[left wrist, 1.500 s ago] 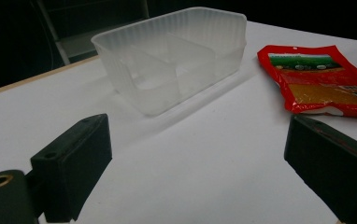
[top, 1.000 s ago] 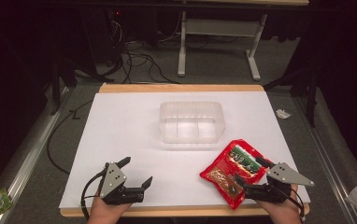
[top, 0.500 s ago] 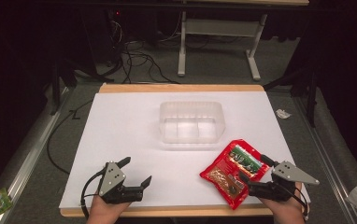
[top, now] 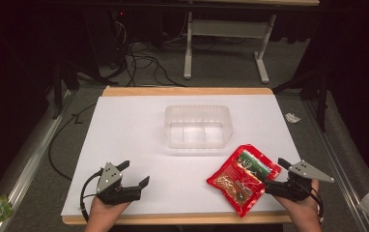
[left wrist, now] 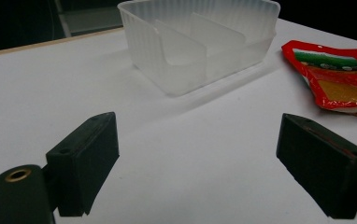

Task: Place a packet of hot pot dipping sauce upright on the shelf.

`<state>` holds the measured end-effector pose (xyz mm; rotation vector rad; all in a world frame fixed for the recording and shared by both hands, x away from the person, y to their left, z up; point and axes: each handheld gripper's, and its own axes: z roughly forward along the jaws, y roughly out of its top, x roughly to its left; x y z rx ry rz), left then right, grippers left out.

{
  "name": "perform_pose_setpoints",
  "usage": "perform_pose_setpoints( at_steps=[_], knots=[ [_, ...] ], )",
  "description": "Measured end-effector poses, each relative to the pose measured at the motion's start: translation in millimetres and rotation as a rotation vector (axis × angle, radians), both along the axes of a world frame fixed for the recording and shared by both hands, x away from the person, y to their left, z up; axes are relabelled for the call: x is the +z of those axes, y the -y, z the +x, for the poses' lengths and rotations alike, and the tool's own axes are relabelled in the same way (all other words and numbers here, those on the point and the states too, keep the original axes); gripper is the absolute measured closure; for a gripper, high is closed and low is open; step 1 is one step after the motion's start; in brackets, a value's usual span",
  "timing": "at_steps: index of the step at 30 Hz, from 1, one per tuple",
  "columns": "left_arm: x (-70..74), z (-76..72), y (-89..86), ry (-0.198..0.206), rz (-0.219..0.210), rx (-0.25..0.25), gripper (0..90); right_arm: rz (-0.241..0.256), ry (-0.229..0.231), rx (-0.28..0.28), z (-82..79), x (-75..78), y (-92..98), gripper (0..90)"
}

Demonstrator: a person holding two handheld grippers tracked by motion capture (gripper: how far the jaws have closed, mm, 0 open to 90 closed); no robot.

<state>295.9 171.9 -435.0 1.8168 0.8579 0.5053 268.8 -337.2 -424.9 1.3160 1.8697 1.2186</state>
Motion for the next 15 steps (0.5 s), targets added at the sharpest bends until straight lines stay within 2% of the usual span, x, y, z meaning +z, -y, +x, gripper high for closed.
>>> perform_pose_setpoints(
  at_steps=[9,15],
  knots=[
    [-5.9,3.4,2.8,-0.043,0.009,-0.025,13.6,0.008,-0.074,-0.057,14.6,-16.2,21.0,7.1],
    [-6.1,2.1,5.5,-0.037,0.017,-0.043,15.2,0.029,-0.122,-0.09,21.4,-23.8,33.6,6.9]
  ],
)
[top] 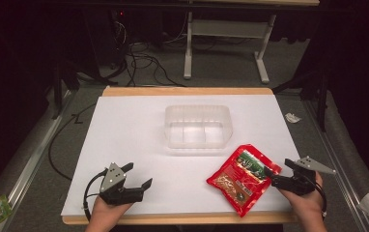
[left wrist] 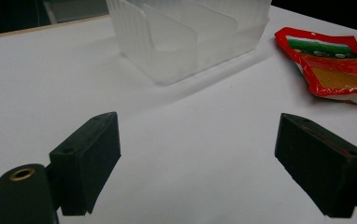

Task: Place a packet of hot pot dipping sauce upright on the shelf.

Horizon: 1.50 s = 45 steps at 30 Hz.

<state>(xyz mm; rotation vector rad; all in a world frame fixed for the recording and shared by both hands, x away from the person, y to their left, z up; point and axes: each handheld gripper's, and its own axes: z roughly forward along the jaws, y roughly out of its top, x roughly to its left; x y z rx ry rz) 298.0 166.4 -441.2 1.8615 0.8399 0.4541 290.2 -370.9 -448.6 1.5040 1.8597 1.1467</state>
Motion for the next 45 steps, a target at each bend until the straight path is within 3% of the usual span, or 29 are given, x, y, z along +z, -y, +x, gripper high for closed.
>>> perform_pose_setpoints(
  at_steps=[5,14,27,35,45],
  knots=[
    [-0.3,-0.1,0.6,0.001,-0.004,-0.007,15.2,0.058,-0.049,-0.034,5.8,-6.9,13.0,7.7],
    [-0.8,0.1,2.0,0.0,-0.001,-0.011,15.1,0.091,-0.137,-0.068,13.7,-17.7,19.6,8.9],
    [-0.5,0.0,2.1,-0.001,0.0,-0.015,15.2,0.136,-0.203,-0.069,20.0,-26.2,21.5,13.3],
    [-1.4,0.1,3.8,-0.007,0.005,-0.029,15.2,0.179,-0.205,-0.047,19.8,-27.5,21.0,17.3],
    [-1.1,0.0,3.2,-0.007,0.005,-0.029,15.2,0.203,-0.136,-0.002,13.8,-20.3,15.8,26.0]
  ],
)
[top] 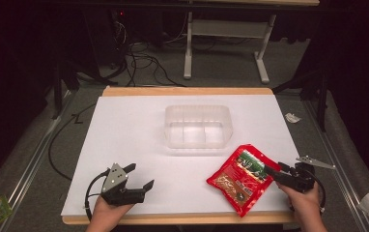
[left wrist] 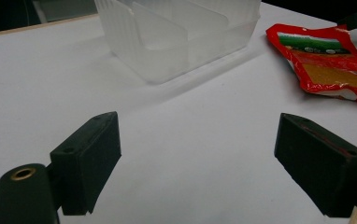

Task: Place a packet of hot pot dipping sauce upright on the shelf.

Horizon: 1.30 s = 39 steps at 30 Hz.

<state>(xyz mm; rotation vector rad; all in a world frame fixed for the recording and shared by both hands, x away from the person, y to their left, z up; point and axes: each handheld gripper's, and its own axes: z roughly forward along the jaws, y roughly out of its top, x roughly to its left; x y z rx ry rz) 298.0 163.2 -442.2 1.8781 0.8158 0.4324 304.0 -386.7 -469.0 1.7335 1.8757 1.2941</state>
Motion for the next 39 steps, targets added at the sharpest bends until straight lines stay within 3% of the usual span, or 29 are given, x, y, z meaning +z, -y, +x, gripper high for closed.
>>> perform_pose_setpoints(
  at_steps=[17,25,30,39],
  knots=[
    [0.7,-0.7,0.4,0.005,0.004,-0.007,15.2,-0.008,0.082,0.073,-9.1,12.4,-18.3,32.2],
    [0.7,-0.9,0.6,0.006,0.003,-0.01,15.2,-0.002,0.075,0.095,-8.5,10.3,-22.4,32.5],
    [0.6,-0.9,0.8,0.006,0.003,-0.012,15.2,0.05,0.083,0.111,-9.4,11.7,-23.6,32.4],
    [0.0,-0.7,1.6,0.003,0.004,-0.016,15.2,-0.007,0.048,0.117,-5.8,4.9,-30.9,31.9]
  ],
)
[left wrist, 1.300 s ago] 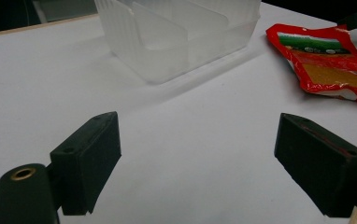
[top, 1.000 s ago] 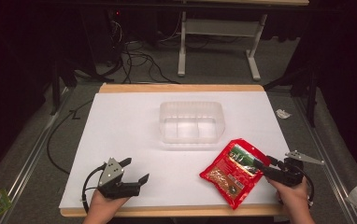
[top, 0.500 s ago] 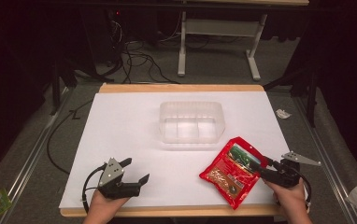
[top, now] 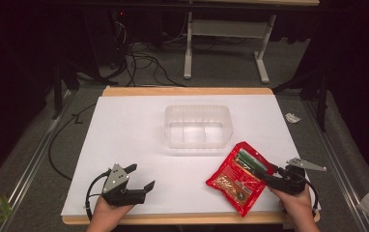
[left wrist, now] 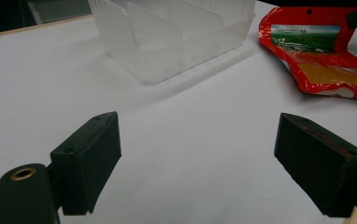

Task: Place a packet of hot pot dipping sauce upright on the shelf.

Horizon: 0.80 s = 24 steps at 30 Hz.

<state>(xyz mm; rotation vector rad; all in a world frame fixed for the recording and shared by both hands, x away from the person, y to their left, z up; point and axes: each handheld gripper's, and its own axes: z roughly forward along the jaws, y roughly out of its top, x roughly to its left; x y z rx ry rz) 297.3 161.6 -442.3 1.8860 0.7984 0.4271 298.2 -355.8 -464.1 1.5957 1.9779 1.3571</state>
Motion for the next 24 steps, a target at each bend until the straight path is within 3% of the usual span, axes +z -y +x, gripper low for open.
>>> perform_pose_setpoints(
  at_steps=[6,8,14,20,24],
  knots=[
    [-0.2,-0.1,0.2,-0.002,0.0,-0.002,15.2,-0.026,-0.046,0.001,3.6,-7.7,-1.5,37.1],
    [-0.1,-0.2,0.1,-0.002,0.0,-0.001,15.2,-0.035,-0.054,0.0,5.1,-10.5,0.0,43.6],
    [-0.1,0.0,-0.2,-0.002,-0.001,-0.001,15.2,0.006,-0.073,-0.015,6.4,-14.0,8.0,58.4],
    [0.2,-0.5,0.2,0.0,0.0,-0.002,15.3,-0.025,-0.068,-0.051,6.6,-14.4,9.4,75.5],
    [0.6,-0.7,0.2,0.002,-0.001,-0.001,15.3,-0.02,-0.065,-0.082,6.2,-12.5,10.4,86.1]
  ],
)
